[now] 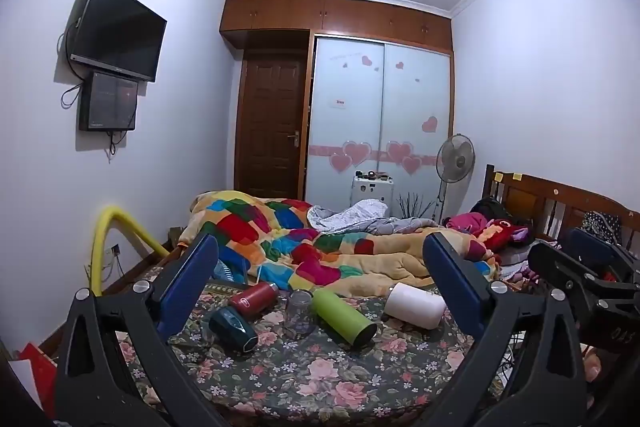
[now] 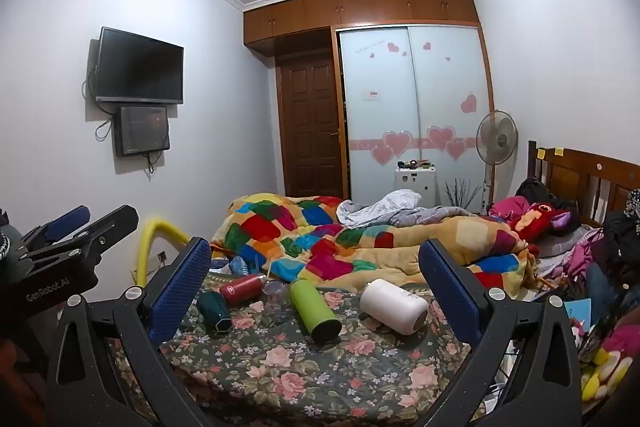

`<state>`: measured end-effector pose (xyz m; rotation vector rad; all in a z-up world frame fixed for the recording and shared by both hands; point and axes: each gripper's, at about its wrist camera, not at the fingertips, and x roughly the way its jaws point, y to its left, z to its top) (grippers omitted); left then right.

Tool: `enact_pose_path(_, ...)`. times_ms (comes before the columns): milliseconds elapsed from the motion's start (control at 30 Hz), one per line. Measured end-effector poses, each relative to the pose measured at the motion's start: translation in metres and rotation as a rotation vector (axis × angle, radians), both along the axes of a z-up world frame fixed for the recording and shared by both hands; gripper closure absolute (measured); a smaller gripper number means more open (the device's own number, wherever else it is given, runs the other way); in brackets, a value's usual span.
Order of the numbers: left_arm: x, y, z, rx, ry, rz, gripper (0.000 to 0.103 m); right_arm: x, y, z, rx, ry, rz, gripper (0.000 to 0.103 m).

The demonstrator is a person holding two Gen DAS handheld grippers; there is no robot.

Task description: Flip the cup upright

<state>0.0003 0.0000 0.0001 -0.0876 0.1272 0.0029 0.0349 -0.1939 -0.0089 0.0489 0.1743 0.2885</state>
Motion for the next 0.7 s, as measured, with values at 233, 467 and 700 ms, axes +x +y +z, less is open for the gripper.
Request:
enact_pose_path(233, 0.002, 0.007, 0.003, -0.007, 0.007, 0.002, 0.000, 0.000, 0.000, -0.002, 0.005, -0.001, 0.003, 0.000)
enact_pose_path(467, 0.007, 0.004, -0.006, 0.019, 0.002, 0.022, 0.000, 0.002, -0.002, 0.000, 0.009, 0.007, 0.006, 0.000)
enact_pose_path(700, 0.009, 0.002, -0.009, 0.020, 0.004, 0.027, 0.000, 0.004, -0.001, 0.000, 0.011, 0.013, 0.005, 0.000)
